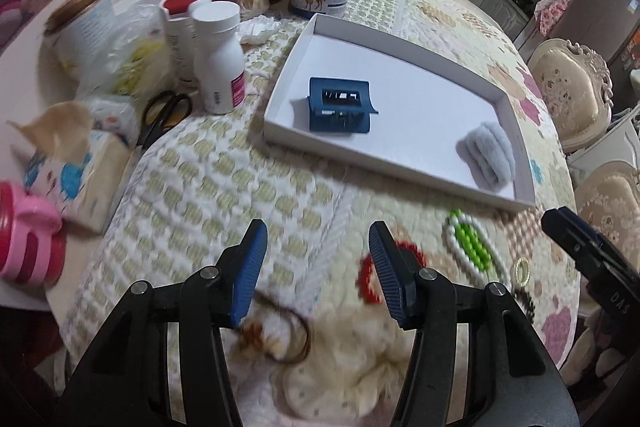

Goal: Organize jewelry
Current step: 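Withdraw both tools from the tray back over the table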

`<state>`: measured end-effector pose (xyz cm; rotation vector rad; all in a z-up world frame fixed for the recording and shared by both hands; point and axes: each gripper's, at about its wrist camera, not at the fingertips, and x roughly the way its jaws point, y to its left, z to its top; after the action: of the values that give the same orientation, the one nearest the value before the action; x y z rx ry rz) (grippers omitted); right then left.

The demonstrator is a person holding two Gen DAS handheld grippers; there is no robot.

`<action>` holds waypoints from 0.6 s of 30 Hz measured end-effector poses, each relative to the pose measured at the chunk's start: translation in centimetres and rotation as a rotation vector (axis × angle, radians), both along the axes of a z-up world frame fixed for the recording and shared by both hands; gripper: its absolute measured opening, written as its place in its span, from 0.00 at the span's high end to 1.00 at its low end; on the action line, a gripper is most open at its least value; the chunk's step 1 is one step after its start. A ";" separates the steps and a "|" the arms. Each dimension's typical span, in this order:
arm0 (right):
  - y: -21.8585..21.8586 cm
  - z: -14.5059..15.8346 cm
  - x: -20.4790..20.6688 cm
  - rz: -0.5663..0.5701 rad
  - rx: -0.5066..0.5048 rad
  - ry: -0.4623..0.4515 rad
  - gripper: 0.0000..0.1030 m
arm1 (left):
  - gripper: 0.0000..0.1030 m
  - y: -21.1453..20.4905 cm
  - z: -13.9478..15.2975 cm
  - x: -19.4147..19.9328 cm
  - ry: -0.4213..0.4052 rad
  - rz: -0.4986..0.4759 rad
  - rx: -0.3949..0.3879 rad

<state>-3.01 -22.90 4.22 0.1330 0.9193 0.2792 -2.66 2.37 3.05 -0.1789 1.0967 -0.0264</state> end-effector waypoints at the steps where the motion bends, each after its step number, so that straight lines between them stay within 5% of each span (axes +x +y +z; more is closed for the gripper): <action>1: 0.0 0.2 -0.5 0.002 -0.003 -0.006 0.37 | 0.49 -0.1 0.2 -0.5 -0.007 0.001 0.008; 18: 1.1 2.6 -8.3 0.060 -0.046 -0.069 0.37 | 0.49 -1.3 1.6 -8.5 -0.069 0.012 0.070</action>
<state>-11.33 -21.80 6.86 0.0531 0.8618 0.3159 -11.12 1.12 4.65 -0.1209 1.0263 0.0164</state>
